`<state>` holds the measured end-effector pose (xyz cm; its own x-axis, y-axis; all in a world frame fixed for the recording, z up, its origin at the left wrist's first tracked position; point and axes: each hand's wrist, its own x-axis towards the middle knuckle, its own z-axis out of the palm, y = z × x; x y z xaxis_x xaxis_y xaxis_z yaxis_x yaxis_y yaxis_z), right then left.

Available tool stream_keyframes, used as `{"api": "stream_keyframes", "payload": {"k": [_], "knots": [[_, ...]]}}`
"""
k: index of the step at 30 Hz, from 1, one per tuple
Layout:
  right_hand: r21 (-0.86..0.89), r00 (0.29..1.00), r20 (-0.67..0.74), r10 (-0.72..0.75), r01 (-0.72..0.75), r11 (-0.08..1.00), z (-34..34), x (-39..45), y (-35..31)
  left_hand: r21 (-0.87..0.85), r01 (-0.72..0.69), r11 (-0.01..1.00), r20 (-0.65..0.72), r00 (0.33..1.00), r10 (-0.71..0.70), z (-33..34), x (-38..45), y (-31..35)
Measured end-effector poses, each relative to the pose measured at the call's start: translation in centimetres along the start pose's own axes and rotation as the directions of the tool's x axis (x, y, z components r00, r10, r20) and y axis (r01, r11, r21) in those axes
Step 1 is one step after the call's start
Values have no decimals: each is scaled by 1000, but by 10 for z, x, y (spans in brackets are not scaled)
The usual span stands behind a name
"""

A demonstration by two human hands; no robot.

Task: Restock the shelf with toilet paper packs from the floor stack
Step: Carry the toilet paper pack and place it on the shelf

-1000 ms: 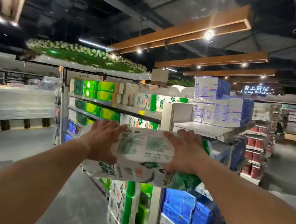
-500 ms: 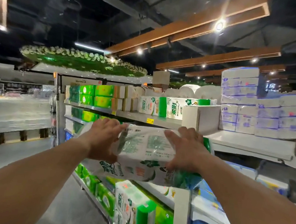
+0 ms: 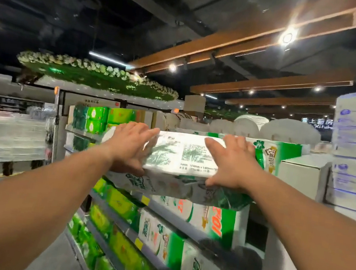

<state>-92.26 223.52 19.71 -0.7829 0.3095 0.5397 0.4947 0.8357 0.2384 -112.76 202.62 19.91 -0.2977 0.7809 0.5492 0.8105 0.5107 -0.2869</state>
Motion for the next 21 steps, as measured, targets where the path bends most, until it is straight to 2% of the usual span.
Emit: {"api": "stream_keyframes", "payload": {"k": [10, 15, 21], "knots": [[-198, 962, -71, 262, -271, 942, 52, 128, 48, -88, -244, 966, -203, 954, 222, 102, 213, -46], [-318, 929, -123, 349, -370, 873, 66, 173, 98, -114, -346, 931, -304, 904, 299, 138, 311, -26], [-397, 895, -201, 399, -447, 802, 55, 231, 181, -180, -418, 890, -484, 826, 289, 145, 433, 12]]}}
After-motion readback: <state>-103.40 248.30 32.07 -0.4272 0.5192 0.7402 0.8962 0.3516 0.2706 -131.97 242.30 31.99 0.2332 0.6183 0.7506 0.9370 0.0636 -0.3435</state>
